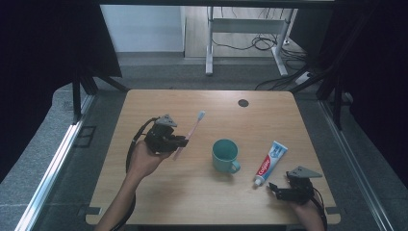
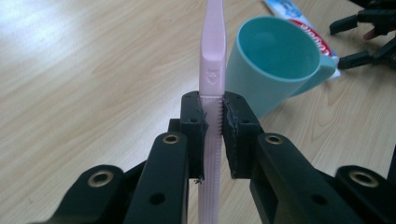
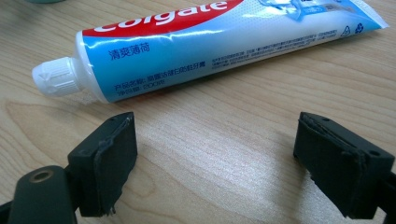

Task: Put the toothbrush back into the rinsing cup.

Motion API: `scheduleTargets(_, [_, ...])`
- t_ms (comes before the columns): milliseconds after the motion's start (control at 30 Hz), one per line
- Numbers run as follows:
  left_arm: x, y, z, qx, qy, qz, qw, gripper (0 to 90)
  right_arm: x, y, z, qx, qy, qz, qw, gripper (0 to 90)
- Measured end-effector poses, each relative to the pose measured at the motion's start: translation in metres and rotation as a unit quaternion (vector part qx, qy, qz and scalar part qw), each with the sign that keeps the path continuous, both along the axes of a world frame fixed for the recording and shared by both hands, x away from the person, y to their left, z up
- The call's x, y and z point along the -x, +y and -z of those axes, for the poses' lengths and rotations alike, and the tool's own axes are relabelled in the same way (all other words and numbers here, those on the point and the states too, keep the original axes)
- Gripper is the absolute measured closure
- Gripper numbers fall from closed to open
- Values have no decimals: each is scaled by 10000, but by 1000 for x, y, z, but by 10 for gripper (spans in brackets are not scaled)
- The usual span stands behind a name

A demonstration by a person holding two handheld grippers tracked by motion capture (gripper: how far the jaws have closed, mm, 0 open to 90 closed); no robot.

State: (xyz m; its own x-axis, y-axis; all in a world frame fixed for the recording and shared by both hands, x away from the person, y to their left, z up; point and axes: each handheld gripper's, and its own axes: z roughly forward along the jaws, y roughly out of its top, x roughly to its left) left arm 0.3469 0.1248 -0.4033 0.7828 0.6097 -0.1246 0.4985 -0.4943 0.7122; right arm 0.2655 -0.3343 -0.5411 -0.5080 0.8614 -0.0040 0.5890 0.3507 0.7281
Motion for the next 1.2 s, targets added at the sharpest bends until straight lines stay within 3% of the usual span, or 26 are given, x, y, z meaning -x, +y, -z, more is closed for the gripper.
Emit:
scheduleTargets(633, [0, -33, -9, 329, -422, 217, 9983, 794, 0, 0, 0, 0, -4, -3, 10000, 132])
scheduleTargets(1200, [-4, -61, -15, 544, -634, 335, 9959, 794, 0, 0, 0, -4, -3, -2, 10000, 131])
